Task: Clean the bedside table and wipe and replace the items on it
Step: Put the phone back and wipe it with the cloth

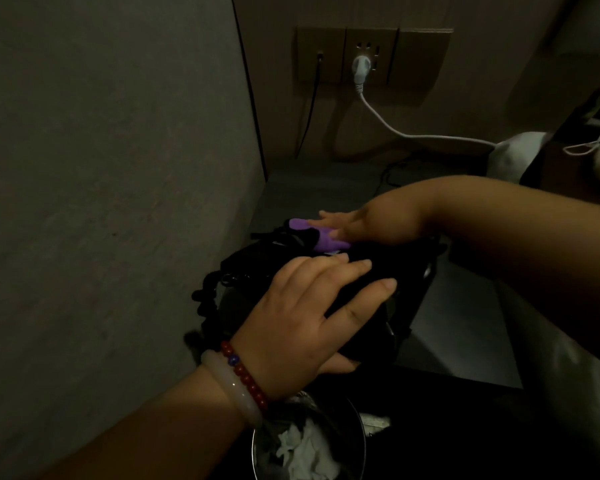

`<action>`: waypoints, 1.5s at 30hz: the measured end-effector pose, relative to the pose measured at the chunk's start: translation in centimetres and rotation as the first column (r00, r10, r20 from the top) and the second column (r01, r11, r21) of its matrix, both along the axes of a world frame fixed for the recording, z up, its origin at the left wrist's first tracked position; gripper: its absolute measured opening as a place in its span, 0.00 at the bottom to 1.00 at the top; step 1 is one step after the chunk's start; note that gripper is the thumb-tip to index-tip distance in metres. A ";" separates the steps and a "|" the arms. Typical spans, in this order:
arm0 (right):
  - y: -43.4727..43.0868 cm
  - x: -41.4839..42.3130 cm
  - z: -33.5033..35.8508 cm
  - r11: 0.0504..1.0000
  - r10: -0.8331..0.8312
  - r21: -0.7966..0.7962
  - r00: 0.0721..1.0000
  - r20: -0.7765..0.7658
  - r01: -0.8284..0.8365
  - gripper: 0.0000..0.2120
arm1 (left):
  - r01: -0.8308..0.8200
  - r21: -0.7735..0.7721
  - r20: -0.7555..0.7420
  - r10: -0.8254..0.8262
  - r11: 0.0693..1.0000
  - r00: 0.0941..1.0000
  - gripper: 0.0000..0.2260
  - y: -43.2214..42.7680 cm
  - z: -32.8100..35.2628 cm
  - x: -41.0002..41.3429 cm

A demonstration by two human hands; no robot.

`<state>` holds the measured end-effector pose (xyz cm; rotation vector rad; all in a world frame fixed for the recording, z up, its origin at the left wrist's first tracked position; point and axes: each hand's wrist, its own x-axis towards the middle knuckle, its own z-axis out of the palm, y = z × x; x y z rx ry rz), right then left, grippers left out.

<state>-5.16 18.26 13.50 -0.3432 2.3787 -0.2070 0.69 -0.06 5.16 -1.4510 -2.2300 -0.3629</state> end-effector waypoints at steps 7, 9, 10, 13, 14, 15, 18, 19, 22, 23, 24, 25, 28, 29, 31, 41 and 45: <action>0.6 1.3 0.8 0.994 -0.003 -0.110 1.000 0.018 0.005 0.21 | -0.011 0.010 -0.006 0.011 1.000 1.000 0.45 -0.6 0.4 -0.1; 1.8 1.7 0.4 0.997 -0.059 -0.044 0.997 -0.042 0.057 0.22 | -0.013 0.018 0.010 0.013 1.000 1.000 0.45 -0.8 0.5 -0.1; 2.2 2.0 0.4 0.997 -0.068 -0.053 0.996 -0.053 0.065 0.21 | -0.015 0.017 0.008 0.015 1.000 1.000 0.44 -0.9 0.5 0.0; 1.5 2.8 1.5 0.983 -0.063 -0.175 0.998 -0.031 0.057 0.20 | -0.022 0.021 0.008 0.022 1.000 1.000 0.37 -1.3 0.7 -0.1; 1.4 3.4 2.0 0.980 -0.050 -0.192 0.999 -0.021 0.045 0.20 | -0.024 0.025 0.015 0.024 0.999 1.000 0.35 -1.3 0.8 -0.1; 1.2 3.7 2.5 0.981 -0.041 -0.191 0.999 -0.017 0.037 0.19 | -0.025 0.029 0.016 0.025 0.999 1.000 0.34 -1.3 0.9 -0.1; 1.1 3.7 3.5 0.994 -0.062 -0.093 0.997 -0.039 0.059 0.16 | -0.025 0.031 0.011 0.025 0.999 1.000 0.34 -1.1 1.3 -0.2; 1.1 3.4 3.7 0.996 -0.080 -0.037 0.993 -0.083 0.077 0.16 | -0.028 0.030 0.013 0.028 0.999 1.000 0.36 -1.1 1.4 -0.1; 1.1 3.1 3.7 0.994 -0.087 0.053 0.980 -0.178 0.098 0.17 | -0.047 0.031 0.006 0.047 0.998 0.999 0.42 -1.2 1.4 -0.2; 1.0 3.3 3.8 0.997 -0.071 0.025 0.984 -0.163 0.076 0.16 | -0.059 0.033 0.003 0.059 0.998 0.998 0.43 -1.3 1.4 -0.2; 0.8 3.7 4.2 0.998 -0.060 -0.027 0.989 -0.134 0.057 0.15 | -0.072 0.033 0.000 0.072 0.997 0.997 0.44 -1.5 1.4 -0.4; 0.7 4.1 4.6 0.996 -0.055 -0.069 0.994 -0.097 0.048 0.14 | -0.084 0.026 -0.004 0.084 0.996 0.996 0.44 -1.7 1.4 -0.5; 0.5 4.3 5.2 0.997 -0.041 -0.069 0.995 -0.088 0.035 0.16 | -0.101 0.009 -0.016 0.101 0.995 0.995 0.41 -2.0 1.5 -0.7; 0.5 4.0 5.0 0.998 -0.052 -0.035 0.993 -0.107 0.048 0.17 | -0.099 0.008 -0.009 0.099 0.995 0.995 0.40 -1.9 1.5 -0.7; 0.4 3.3 4.4 0.997 -0.065 0.030 0.990 -0.129 0.069 0.18 | -0.100 0.008 0.010 0.100 0.995 0.995 0.42 -1.7 1.2 -0.6; -1.1 4.5 4.6 0.999 -0.045 -0.022 0.984 -0.172 0.042 0.15 | -0.123 0.033 0.032 0.121 0.992 0.992 0.36 -2.1 1.3 -0.2; -0.3 2.2 2.5 0.977 -0.095 0.155 0.945 -0.312 0.149 0.15 | -0.088 0.037 0.041 0.087 0.995 0.995 0.41 -1.6 1.1 0.1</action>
